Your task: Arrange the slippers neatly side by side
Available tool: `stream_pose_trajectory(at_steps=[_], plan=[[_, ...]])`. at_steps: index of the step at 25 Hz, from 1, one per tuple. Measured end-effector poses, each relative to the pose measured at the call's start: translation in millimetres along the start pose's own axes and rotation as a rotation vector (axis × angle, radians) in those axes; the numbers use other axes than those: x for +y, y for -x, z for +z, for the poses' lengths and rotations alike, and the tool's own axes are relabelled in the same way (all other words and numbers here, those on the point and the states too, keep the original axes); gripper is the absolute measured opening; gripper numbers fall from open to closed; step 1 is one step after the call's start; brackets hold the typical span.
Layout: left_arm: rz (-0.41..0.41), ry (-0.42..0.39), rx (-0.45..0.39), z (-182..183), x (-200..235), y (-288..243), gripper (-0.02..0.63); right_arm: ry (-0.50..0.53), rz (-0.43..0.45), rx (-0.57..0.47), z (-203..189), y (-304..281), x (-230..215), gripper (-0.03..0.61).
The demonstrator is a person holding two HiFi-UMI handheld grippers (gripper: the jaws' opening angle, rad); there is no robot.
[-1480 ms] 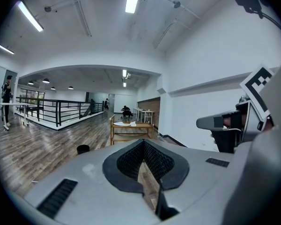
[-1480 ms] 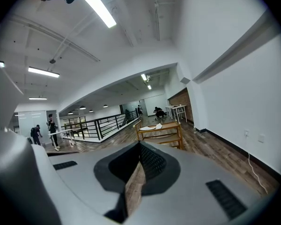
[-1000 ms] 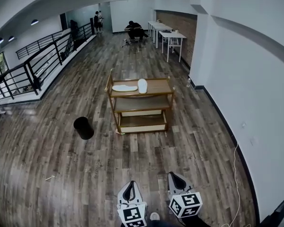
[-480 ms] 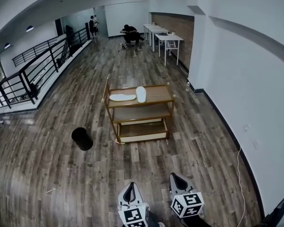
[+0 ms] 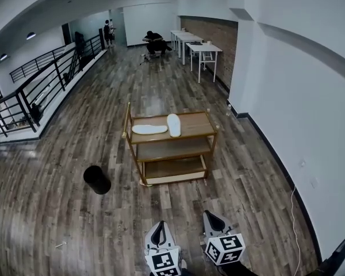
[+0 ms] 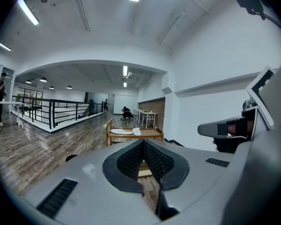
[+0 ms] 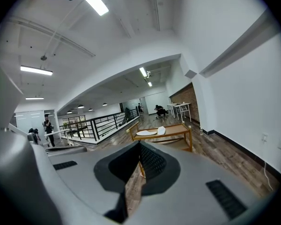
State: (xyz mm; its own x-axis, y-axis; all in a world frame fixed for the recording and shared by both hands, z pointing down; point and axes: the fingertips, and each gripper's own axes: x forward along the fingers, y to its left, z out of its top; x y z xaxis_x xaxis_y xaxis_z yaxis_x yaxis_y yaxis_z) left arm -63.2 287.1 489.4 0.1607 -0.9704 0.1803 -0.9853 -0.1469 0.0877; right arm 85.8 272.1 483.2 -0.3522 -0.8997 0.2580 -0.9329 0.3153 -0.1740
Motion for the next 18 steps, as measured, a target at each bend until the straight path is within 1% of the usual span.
stream_pose_trajectory(at_steps=[2, 5, 11, 15, 18], plan=[[-0.005, 0.003, 0.007, -1, 7, -12, 0.002, 0.009, 0.004, 0.001, 2, -14, 3, -0.002], [-0.014, 0.003, 0.041, -7, 14, -24, 0.002, 0.003, -0.009, 0.006, 2, -28, 3, -0.002], [-0.041, 0.012, 0.047, -14, 19, -48, 0.002, -0.018, -0.049, 0.029, -3, -45, -7, -0.002], [-0.038, 0.025, 0.065, -19, 19, -70, 0.002, -0.023, -0.053, 0.037, 0, -66, -22, -0.002], [-0.017, 0.016, 0.071, -11, 24, -93, 0.002, -0.019, -0.036, 0.039, 9, -92, -29, -0.002]])
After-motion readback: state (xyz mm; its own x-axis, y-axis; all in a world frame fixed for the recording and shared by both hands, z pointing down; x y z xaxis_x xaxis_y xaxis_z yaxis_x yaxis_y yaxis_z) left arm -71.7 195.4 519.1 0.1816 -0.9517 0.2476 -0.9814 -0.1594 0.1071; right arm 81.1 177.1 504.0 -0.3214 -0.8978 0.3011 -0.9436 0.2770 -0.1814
